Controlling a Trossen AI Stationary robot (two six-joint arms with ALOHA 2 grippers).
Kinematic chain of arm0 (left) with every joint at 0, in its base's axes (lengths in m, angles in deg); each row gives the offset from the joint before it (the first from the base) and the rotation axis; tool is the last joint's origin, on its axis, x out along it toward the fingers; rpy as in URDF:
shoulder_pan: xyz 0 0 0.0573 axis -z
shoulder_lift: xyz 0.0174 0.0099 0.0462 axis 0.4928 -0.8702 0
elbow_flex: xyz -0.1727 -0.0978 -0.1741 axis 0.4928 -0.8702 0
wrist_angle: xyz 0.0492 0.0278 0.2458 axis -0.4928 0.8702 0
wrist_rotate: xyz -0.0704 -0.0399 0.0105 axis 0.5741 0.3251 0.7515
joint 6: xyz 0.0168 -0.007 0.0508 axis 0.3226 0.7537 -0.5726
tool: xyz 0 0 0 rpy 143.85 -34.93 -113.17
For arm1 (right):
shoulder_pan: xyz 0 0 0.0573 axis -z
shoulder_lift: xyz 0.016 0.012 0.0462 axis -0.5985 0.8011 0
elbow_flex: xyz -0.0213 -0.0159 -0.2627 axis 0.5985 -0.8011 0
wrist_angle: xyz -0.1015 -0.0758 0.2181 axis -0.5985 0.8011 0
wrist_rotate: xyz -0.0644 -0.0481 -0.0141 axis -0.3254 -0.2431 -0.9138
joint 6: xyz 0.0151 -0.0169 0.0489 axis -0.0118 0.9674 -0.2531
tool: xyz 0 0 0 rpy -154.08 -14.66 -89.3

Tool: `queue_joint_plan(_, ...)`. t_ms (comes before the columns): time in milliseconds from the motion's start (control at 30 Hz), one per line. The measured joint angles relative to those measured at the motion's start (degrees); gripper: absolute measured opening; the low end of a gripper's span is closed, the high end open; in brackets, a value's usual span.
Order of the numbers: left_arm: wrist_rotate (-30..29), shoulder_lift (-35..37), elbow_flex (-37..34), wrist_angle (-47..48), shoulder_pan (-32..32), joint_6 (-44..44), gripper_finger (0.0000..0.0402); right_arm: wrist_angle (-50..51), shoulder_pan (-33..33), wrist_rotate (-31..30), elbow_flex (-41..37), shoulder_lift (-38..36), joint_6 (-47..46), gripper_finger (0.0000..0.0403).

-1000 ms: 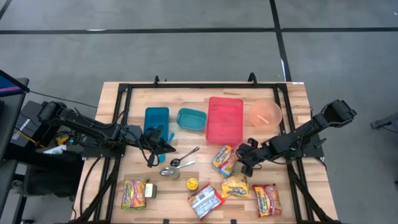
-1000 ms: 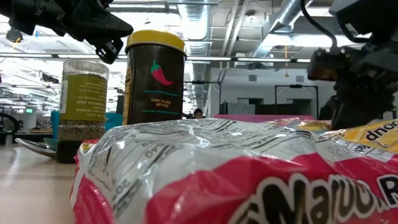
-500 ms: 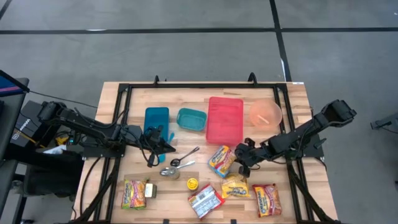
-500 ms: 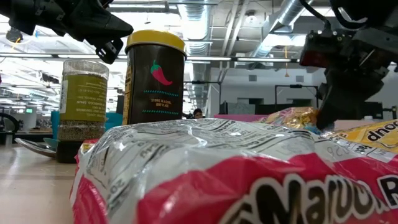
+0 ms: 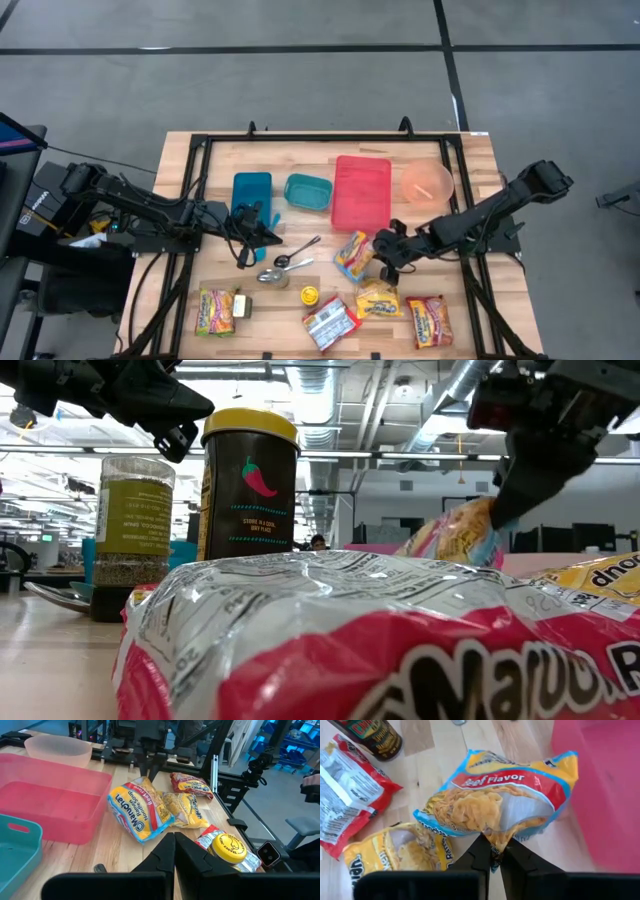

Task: Pick & Place Food Item
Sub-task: Put the light blue noodle pack into the red bin

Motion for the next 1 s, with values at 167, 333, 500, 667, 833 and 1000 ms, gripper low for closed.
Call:
queue_joint_plan(167, 0.0, 0.0, 0.0, 0.0, 0.0, 0.0, 0.0, 2.54, -0.02, 0.02, 3.29, 0.0, 2.06, 0.0015)
queue_joint_plan(333, 0.01, -0.01, 0.0, 0.02, 0.0, 0.0, 0.0, 4.93, -0.68, 0.04, 7.13, -0.02, 4.12, 0.0016)
queue_joint_plan(500, 0.01, 0.0, 0.0, 0.0, 0.0, 0.0, 0.0, 6.91, -1.2, -0.86, 11.71, -0.02, 6.37, 0.0016)
queue_joint_plan(667, 0.02, -0.01, 0.0, -0.01, 0.0, 0.0, 0.0, 11.94, -0.71, -4.03, 16.29, -0.04, 8.7, 0.0017)
queue_joint_plan(833, 0.0, 0.0, 0.0, -0.01, 0.0, 0.0, 0.0, 18.3, 1.42, -7.21, 20.03, -0.04, 8.88, 0.0018)
queue_joint_plan(1000, 0.01, 0.0, 0.0, 0.0, 0.0, 0.0, 0.0, 20.27, 5.18, -8.17, 21.52, -0.07, 9.58, 0.0019)
